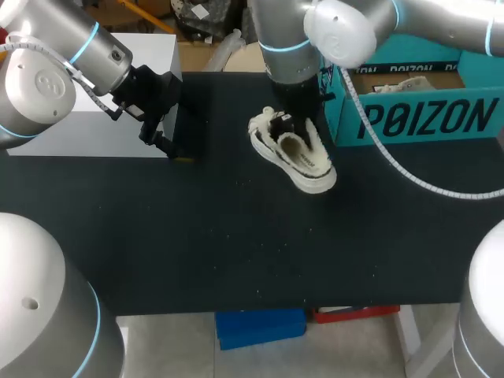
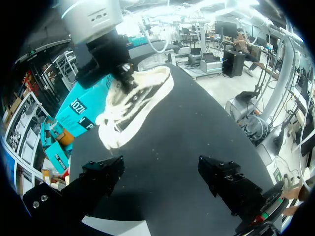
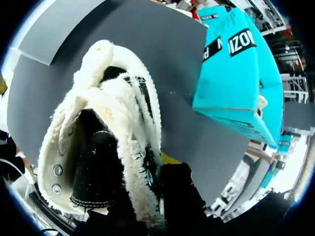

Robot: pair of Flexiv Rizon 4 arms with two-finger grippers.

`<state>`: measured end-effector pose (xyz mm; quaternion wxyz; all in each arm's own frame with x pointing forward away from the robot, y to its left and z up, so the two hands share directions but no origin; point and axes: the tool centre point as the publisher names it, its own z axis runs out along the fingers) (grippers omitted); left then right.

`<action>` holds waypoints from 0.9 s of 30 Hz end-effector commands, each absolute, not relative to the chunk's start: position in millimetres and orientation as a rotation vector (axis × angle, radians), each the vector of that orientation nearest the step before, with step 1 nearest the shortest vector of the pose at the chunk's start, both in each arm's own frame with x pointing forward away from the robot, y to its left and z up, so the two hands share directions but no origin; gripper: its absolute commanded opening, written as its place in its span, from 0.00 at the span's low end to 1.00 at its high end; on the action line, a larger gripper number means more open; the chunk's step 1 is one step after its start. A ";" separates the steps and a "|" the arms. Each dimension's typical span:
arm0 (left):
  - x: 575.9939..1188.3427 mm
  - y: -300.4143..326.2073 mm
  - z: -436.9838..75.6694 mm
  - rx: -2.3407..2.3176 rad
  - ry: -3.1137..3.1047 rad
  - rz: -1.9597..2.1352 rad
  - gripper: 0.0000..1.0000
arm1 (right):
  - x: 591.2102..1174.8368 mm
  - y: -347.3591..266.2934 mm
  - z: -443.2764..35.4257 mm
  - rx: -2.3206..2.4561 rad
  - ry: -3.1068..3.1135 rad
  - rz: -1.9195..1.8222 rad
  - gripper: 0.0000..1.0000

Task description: Take the shoe out of the shoebox, open the shoe tongue, remove and reinsert the insole, then place the shoe into the shoebox

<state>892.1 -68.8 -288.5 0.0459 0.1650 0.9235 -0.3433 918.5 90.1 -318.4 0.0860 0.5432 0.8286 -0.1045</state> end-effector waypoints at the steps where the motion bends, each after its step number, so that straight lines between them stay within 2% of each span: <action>1: 891.4 -68.5 -288.5 0.504 2.819 -1.044 1.00 | 912.0 73.9 -199.4 1.063 2.674 -0.244 0.00; 3: 891.4 -68.5 -288.5 0.504 2.819 -1.044 1.00 | 921.4 67.9 -178.9 0.799 2.799 -0.235 0.00; 27: 891.4 -68.5 -288.5 0.504 2.819 -1.044 1.00 | 927.8 62.9 -181.0 0.790 2.783 -0.254 0.00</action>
